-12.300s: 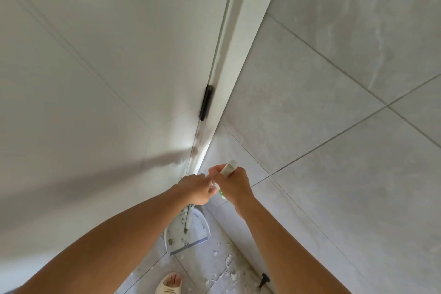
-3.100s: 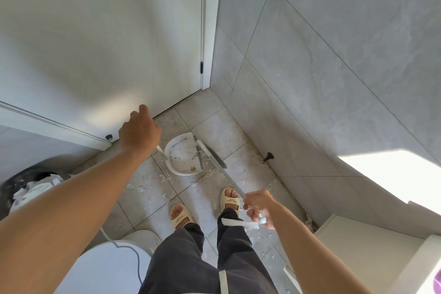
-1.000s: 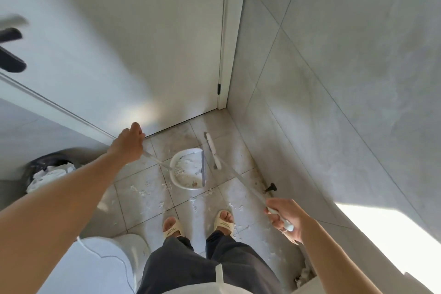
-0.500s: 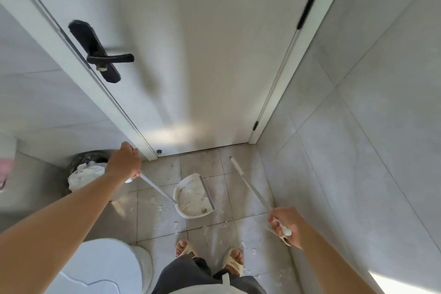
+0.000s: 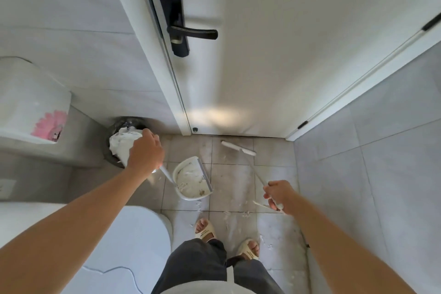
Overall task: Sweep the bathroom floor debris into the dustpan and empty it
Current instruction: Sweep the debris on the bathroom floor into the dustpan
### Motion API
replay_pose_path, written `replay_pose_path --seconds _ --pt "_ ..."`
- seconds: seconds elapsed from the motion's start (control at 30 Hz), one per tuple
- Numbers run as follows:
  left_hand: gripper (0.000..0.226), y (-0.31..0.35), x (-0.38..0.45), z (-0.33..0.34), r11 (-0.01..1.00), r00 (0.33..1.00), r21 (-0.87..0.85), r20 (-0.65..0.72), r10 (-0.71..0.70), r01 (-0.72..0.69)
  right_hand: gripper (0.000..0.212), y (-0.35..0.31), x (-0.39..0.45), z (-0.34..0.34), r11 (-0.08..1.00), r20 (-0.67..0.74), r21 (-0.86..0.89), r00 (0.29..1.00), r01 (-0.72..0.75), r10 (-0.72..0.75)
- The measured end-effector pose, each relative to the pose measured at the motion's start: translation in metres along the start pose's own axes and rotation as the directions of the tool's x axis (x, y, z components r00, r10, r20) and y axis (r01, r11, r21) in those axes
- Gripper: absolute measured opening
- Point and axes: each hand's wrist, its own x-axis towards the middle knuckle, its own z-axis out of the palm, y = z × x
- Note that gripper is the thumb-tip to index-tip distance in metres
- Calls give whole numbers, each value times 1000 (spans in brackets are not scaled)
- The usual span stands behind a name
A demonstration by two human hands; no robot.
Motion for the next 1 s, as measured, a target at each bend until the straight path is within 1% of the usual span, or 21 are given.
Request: replay_pose_path --seconds 0.03,0.07,0.17,0.27,0.33,0.37,0.43,0.53,0.63,0.73,0.8,0.87,0.93,1.0 --pt "23 -5 5 0 1000 1000 14 -18 23 -23 38 0 7 9 1000 7 -14 1000 -13 13" --pt "27 -7 8 0 999 998 15 -34 48 -47 39 3 12 15 998 21 -64 1000 -21 22" --pt "30 -19 16 -5 997 997 -26 -33 76 -77 36 18 15 29 950 55 -306 995 -57 78" --pt "20 -22 20 -8 995 995 -8 -21 98 -99 28 17 11 18 874 6 -470 990 -119 137" --pt "12 -20 22 -11 992 992 36 -4 123 -122 22 3 7 -3 840 -57 -518 986 -161 154" --pt "13 -18 22 -11 990 991 55 4 133 -133 22 -5 4 -15 845 -88 -496 980 -199 179" --pt "17 -14 22 -10 987 987 34 -7 160 -159 26 -11 -3 -37 865 -143 -439 969 -243 200" --pt "21 -9 19 -4 981 981 19 -19 195 -195 28 3 -14 -46 895 -176 -395 973 -208 148" --pt "20 -7 16 0 976 976 22 -18 217 -217 34 37 -18 -30 929 -102 -343 989 -137 108" --pt "18 -6 14 2 974 974 46 -27 225 -224 38 64 -17 -14 937 -50 -322 990 -138 128" --pt "17 -2 11 3 971 973 72 -26 229 -226 34 65 -18 -14 946 -40 -291 990 -144 139" --pt "17 2 7 3 974 976 72 -30 217 -214 24 60 -18 -22 956 -43 -255 990 -144 137" --pt "18 4 1 3 977 979 68 -30 203 -201 19 57 -18 -28 967 -52 -222 992 -125 117" --pt "16 5 -3 7 977 979 76 -34 201 -198 15 58 -17 -23 961 -66 -264 995 -84 69"
